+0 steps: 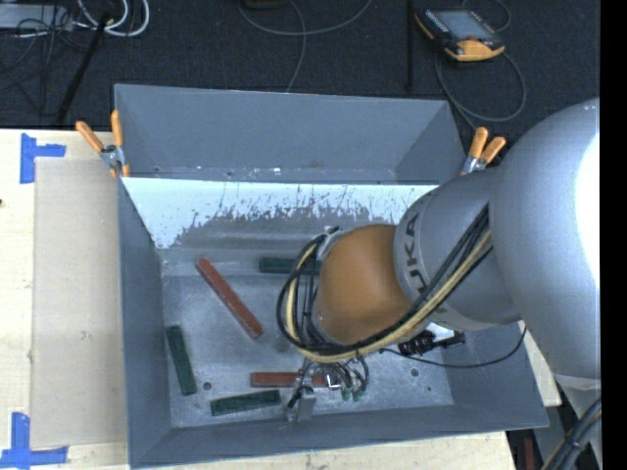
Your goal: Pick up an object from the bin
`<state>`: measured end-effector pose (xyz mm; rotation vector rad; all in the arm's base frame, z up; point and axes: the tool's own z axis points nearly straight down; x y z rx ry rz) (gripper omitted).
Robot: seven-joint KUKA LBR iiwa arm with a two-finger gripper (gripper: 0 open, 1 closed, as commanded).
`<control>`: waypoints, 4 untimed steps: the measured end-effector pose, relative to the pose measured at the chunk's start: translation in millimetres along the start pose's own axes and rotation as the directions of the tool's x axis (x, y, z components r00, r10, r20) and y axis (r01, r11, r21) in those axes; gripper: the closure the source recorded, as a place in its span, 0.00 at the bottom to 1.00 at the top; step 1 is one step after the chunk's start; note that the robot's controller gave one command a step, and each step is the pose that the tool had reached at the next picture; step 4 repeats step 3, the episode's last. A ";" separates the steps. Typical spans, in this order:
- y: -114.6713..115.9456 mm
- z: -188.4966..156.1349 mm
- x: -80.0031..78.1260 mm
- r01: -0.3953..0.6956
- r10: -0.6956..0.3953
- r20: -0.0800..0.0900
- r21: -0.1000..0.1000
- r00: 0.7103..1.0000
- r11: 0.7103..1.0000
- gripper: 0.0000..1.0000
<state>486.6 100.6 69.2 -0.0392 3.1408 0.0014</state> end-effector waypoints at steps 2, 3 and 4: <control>0.4 -38.3 -0.4 -0.007 0.007 0.001 0.000 1.000 1.000 1.00; 0.4 -41.3 -0.7 -0.013 0.013 0.000 0.000 1.000 1.000 1.00; 0.4 -41.3 -0.7 -0.013 0.013 0.000 0.000 1.000 1.000 1.00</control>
Offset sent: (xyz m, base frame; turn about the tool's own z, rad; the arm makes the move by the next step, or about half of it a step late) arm 0.0000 0.0000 0.0000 0.0000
